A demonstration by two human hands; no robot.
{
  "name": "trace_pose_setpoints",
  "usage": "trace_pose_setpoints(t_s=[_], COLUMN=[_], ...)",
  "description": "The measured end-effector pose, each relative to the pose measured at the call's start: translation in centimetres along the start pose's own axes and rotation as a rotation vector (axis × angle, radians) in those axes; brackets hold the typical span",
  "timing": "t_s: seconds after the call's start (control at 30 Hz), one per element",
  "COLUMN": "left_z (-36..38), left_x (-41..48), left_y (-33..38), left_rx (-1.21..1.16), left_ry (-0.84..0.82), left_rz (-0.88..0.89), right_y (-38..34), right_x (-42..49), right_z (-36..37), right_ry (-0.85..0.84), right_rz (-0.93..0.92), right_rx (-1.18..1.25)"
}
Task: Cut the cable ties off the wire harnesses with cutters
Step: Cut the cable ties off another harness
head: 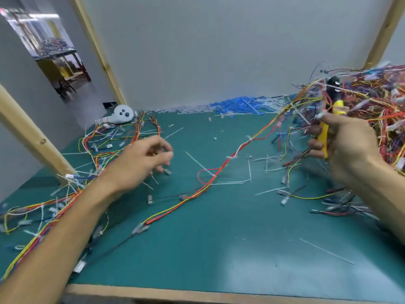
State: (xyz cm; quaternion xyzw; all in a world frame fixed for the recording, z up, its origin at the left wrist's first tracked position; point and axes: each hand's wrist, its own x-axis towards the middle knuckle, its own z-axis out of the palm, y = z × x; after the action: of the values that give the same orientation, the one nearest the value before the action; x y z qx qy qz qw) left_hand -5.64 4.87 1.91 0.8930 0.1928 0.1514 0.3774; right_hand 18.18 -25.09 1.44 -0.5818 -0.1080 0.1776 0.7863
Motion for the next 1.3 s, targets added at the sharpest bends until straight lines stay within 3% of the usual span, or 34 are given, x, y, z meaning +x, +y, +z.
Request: trace_pose_setpoints(t_s=[0.2,0.33,0.47,0.57,0.67,0.7,0.83,0.87,0.97,1.03,1.23,1.3], left_z=[-1.6,1.5,5.1,5.1,4.1,4.2,5.2,5.5,6.8,8.1,10.7,10.6], left_x=[-4.6,-5.6,-5.8,-6.0,-6.4,-6.0,-1.7,-0.7,1.0,1.5,3.0,3.2], left_y=[-3.7,0.3,4.1,7.0,9.0,9.1,8.7,9.0,9.6,9.9,8.0,7.1], left_rx=[0.325,0.441,0.565,0.065,-0.327,-0.379,-0.377,-0.381,-0.517,-0.567,-0.536,-0.59], left_ry=[0.165,-0.122,-0.245,-0.505,-0.825,-0.791,-0.116,-0.052,-0.148,-0.183,0.104,0.063], left_rz=[0.075,0.329,0.348,0.231,0.281,0.283,0.159,0.146,0.173,0.184,0.246,0.254], right_y=[-0.1,0.3,0.5,0.4,0.8,0.9,1.3,1.5,2.1,2.0,1.7,2.1], right_x=[0.3,0.3,0.1,0.2,0.1,0.0,-1.1,-1.5,-2.3,-2.3,-1.9,-1.8], right_z=[-0.2,0.2,0.3,0.2,0.3,0.3,0.9,1.1,1.4,1.4,0.9,0.9], right_ry=[0.01,0.009,-0.002,0.027,0.011,-0.016,-0.217,-0.248,-0.234,-0.254,-0.267,-0.28], right_rz=[0.011,-0.009,-0.005,-0.043,-0.166,-0.218,-0.513,-0.615,-0.807,-0.783,-0.851,-0.829], right_rx=[0.08,0.017,0.011,-0.023,-0.119,-0.155,-0.4,-0.529,-0.843,-0.885,-1.045,-1.055])
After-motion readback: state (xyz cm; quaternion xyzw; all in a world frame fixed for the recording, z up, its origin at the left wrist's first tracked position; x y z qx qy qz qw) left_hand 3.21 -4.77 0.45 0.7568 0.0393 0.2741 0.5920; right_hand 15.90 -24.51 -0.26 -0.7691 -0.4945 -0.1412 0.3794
